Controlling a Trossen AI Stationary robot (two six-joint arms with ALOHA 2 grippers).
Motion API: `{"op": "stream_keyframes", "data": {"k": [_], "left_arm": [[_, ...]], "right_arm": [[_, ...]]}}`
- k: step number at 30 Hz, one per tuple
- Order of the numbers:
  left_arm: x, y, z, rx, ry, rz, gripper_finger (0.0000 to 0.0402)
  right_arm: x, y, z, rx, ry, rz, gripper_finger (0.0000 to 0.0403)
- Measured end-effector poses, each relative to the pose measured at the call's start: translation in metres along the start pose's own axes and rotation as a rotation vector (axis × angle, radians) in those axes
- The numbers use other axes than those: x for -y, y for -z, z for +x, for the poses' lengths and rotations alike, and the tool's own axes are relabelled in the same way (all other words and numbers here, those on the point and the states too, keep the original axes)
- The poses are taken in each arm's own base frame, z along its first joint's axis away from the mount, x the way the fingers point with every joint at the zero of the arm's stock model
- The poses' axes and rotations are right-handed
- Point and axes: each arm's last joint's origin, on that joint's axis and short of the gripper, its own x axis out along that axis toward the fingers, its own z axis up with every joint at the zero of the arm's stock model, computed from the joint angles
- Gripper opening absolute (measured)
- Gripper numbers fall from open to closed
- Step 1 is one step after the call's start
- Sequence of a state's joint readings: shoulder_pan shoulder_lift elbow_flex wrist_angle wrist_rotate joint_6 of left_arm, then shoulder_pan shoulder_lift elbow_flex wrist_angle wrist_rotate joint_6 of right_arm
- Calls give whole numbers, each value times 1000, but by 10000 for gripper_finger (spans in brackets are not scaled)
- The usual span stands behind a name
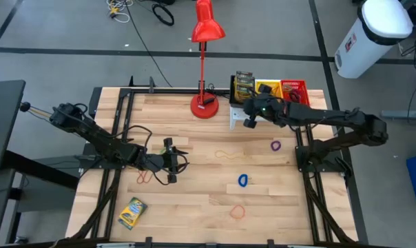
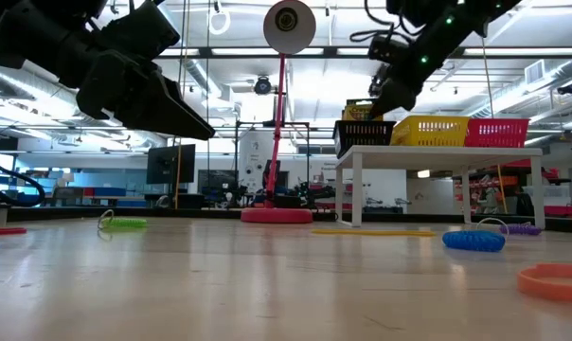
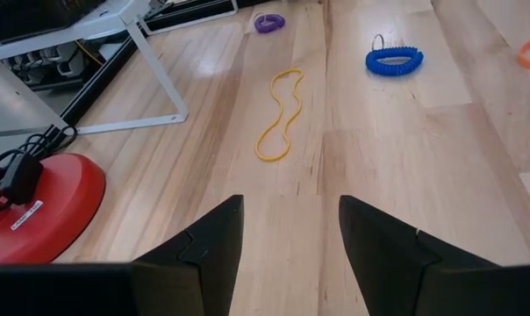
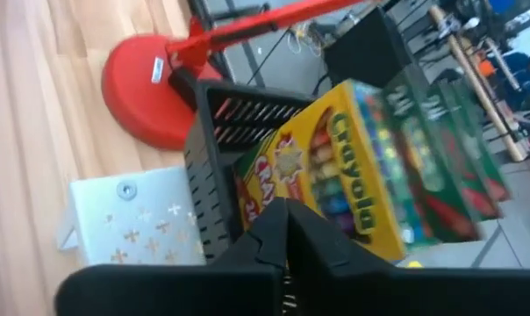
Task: Pick & Place Office Desk Supplies
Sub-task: Put the top crayon box into the black bin
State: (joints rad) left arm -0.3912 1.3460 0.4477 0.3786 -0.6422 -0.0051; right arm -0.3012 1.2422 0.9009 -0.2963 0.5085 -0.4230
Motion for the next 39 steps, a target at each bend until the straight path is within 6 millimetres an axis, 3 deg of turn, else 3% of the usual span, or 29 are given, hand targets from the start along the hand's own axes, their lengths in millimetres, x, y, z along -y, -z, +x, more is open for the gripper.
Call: {"op": "stream_keyframes", "data": {"k": [11,17,31,39], "left_arm": [[0,0,0,0,0,-9,195],[0,0,0,-2,0,-8,195],[0,2,0,-13,0,-22,195],[0,2,0,-14,0,-22,195]], "right_arm": [[9,-40,22,-154,-30,-24,7],[7,-49,40,-274,-67,-47,4],[24,-34,57,-360,-110,26,2],[26,-35,57,-352,-59,37,2]]}}
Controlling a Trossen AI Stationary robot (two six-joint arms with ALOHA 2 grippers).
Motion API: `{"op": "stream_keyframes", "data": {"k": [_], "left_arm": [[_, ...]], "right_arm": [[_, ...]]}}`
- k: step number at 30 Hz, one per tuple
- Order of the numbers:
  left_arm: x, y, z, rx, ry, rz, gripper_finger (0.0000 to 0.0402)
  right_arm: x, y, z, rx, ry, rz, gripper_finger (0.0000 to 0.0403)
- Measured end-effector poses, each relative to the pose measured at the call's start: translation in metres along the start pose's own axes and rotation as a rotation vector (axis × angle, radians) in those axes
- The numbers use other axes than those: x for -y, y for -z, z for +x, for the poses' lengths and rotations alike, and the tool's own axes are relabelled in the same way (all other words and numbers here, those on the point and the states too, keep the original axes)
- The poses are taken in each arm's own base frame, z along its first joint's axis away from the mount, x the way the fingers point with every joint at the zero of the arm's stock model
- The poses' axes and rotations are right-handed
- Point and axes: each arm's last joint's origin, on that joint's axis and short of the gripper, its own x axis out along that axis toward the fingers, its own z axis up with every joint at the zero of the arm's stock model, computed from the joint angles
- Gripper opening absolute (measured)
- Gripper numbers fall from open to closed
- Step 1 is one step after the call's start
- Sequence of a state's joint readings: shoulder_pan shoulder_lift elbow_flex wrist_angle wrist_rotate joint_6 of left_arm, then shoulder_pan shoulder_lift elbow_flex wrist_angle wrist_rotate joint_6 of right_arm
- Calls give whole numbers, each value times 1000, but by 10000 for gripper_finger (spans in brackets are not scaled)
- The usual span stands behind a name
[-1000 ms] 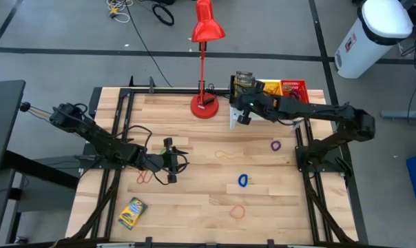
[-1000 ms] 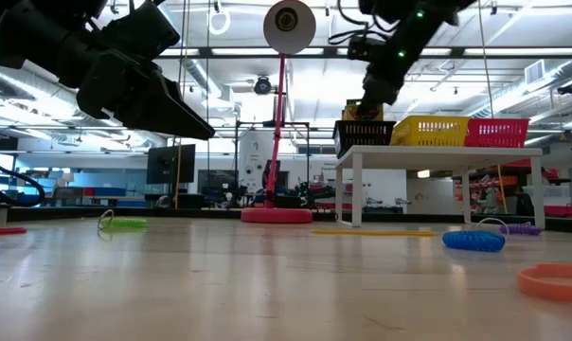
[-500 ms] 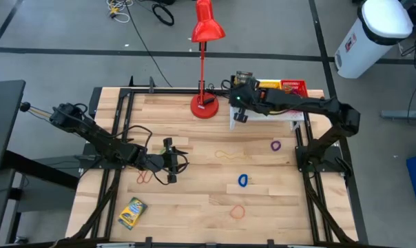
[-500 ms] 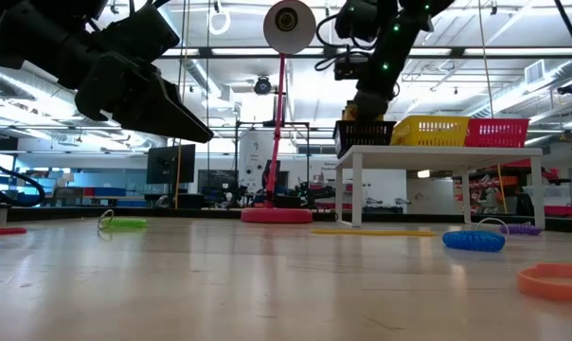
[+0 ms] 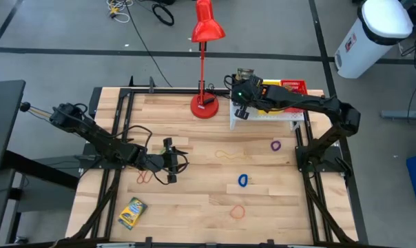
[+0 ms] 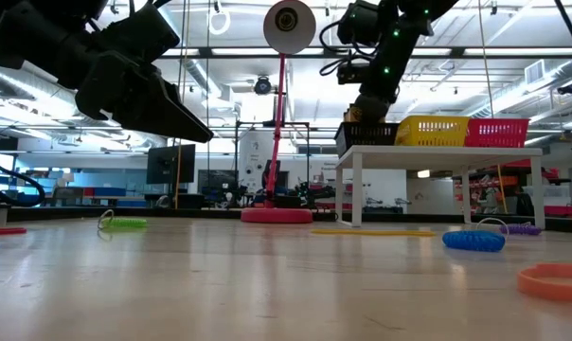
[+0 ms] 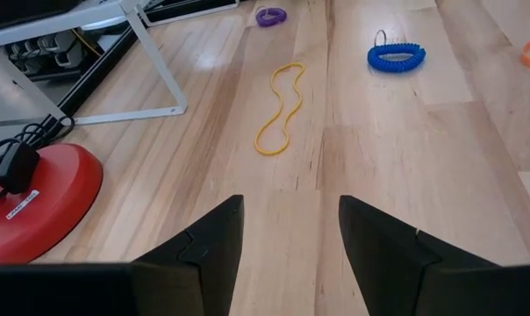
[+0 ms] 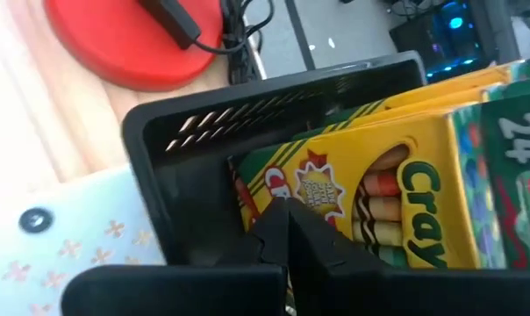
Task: Pick & Place Office Desk Supplies
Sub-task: Put the top crayon box into the black bin, then put the blue spring keychain into the red bin
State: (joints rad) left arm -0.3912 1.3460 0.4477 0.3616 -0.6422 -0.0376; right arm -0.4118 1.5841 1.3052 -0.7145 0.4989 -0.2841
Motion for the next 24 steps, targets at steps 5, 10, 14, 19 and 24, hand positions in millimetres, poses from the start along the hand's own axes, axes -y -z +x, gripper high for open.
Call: {"op": "stream_keyframes", "data": {"k": [5,10,14,19,24], "left_arm": [[0,0,0,1,2,-4,195],[0,0,0,0,2,-6,195],[0,0,0,0,2,-14,195],[0,0,0,0,2,-18,195],[0,0,0,-3,2,-17,195]], "right_arm": [[1,-1,0,11,13,19,3],[-3,-2,-2,12,5,6,4],[-11,-4,-8,30,6,-14,12],[-21,-7,-15,41,34,-42,14],[-26,-8,-26,54,99,-67,15]]}}
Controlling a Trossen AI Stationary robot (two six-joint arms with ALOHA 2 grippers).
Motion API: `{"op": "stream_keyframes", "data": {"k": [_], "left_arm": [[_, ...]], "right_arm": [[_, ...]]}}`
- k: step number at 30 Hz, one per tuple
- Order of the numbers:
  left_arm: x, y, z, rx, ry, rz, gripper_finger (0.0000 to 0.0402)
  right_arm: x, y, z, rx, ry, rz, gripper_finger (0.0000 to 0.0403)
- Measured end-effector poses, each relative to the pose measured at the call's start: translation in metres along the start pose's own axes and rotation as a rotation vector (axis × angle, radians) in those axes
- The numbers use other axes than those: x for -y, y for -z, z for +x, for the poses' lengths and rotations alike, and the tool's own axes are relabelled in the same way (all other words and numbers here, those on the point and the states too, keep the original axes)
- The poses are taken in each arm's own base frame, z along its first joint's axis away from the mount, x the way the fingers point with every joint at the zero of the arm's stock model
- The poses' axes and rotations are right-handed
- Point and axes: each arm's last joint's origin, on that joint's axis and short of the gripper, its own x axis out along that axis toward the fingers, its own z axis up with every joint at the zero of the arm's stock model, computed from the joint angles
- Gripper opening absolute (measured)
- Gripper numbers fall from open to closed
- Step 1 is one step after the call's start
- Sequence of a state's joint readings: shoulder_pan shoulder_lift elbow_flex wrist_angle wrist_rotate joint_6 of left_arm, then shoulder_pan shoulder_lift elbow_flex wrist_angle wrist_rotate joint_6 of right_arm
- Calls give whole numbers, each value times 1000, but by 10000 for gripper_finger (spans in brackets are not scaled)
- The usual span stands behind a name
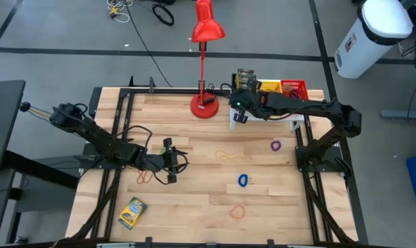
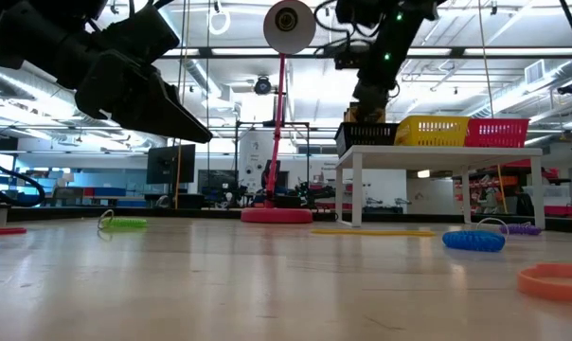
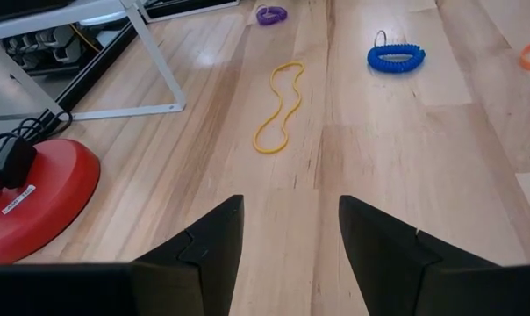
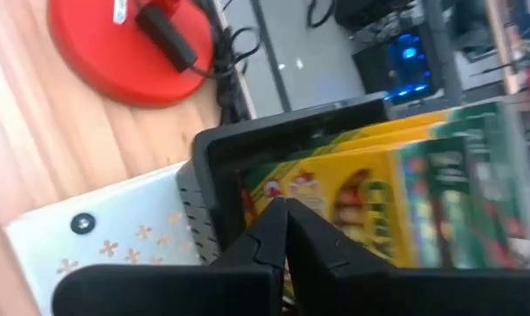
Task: Pick & Place Office Desk Supplies
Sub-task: Put the blue spring keychain into the red bin
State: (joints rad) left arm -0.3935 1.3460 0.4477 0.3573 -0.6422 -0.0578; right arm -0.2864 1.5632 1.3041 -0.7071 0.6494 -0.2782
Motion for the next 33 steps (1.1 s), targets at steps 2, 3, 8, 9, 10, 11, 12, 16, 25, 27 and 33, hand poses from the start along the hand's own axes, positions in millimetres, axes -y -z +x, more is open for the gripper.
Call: {"op": "stream_keyframes", "data": {"k": [2,3,8,9,10,11,12,16,25,27,33], "left_arm": [[0,1,0,-6,0,-3,195],[0,1,0,-7,0,-6,195],[5,2,3,26,10,-71,179],[9,4,5,48,19,-73,168],[13,7,6,76,30,-68,154],[17,11,8,101,40,-58,137],[21,15,10,128,52,-49,118],[31,22,19,272,162,-67,40],[46,31,41,383,292,-73,14],[46,31,43,379,287,-76,14],[48,31,46,365,290,-87,14]], "right_arm": [[2,0,-10,22,15,8,15],[2,0,-17,39,21,18,15],[-5,9,-60,197,-91,108,7],[-11,13,-66,254,-143,125,5],[-20,18,-70,309,-190,129,5],[-30,24,-74,362,-234,130,6],[-41,31,-77,402,-270,137,7],[-82,61,-85,524,-392,193,4],[-160,120,-102,361,-604,80,15],[-174,128,-106,328,-632,53,33],[-211,144,-112,241,-725,-54,124]]}}
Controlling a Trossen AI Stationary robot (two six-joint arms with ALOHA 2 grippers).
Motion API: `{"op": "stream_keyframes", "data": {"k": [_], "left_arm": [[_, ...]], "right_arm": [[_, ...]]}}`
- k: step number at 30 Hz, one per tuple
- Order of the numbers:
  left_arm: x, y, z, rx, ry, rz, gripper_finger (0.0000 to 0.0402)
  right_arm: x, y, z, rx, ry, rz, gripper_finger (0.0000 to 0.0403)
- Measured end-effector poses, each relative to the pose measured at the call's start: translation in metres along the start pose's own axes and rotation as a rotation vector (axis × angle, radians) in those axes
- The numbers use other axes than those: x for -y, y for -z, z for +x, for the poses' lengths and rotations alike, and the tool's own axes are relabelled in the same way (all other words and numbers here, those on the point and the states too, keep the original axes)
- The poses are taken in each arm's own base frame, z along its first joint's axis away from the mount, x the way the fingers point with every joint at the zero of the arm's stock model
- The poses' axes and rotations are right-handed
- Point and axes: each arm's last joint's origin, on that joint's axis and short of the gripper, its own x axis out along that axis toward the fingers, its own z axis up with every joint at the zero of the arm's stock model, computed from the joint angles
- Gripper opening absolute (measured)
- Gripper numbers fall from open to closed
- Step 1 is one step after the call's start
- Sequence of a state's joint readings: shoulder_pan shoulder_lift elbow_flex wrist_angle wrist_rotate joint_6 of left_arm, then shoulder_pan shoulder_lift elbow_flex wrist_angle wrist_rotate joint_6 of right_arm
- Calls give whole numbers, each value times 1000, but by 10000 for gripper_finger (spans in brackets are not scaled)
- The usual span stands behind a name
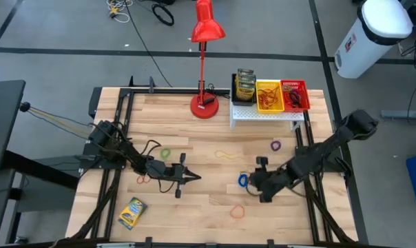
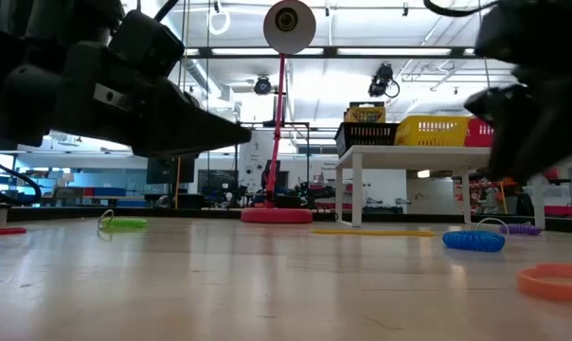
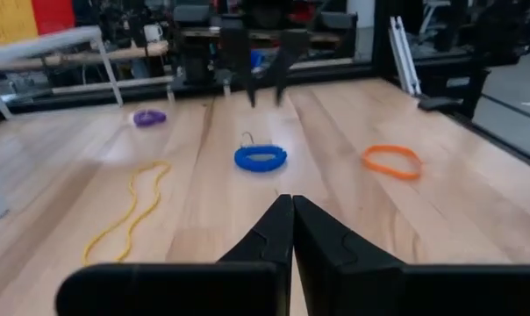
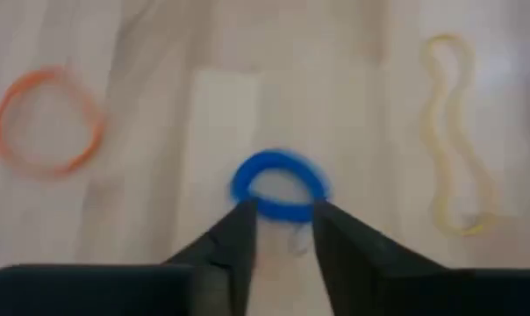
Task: Pick & Place Office Desk Supplies
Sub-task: Put the blue spring keychain into the red bin
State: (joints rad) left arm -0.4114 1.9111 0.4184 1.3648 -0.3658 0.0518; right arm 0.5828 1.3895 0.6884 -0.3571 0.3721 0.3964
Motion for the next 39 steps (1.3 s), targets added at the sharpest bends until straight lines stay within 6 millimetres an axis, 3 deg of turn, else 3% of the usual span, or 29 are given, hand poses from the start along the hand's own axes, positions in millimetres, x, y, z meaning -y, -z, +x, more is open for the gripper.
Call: {"op": "stream_keyframes", "data": {"k": [5,9,15,23,31,36,39], "left_arm": [[0,2,0,-22,1,1,13],[0,2,0,-26,1,0,13],[0,3,1,-33,1,1,13],[0,5,1,-49,2,-8,13],[0,5,1,-50,2,-11,13],[0,5,1,-54,2,-9,13],[0,5,1,-54,2,-9,13]], "right_arm": [[-15,8,21,-51,-21,-86,183],[-18,5,33,-53,-7,-161,193],[-16,-7,46,-76,-7,-215,169],[-8,-5,58,-154,-67,-187,115],[-4,-6,53,-145,-10,-199,15],[0,-18,33,-69,22,-154,24],[6,-32,9,-43,74,-135,12]]}}
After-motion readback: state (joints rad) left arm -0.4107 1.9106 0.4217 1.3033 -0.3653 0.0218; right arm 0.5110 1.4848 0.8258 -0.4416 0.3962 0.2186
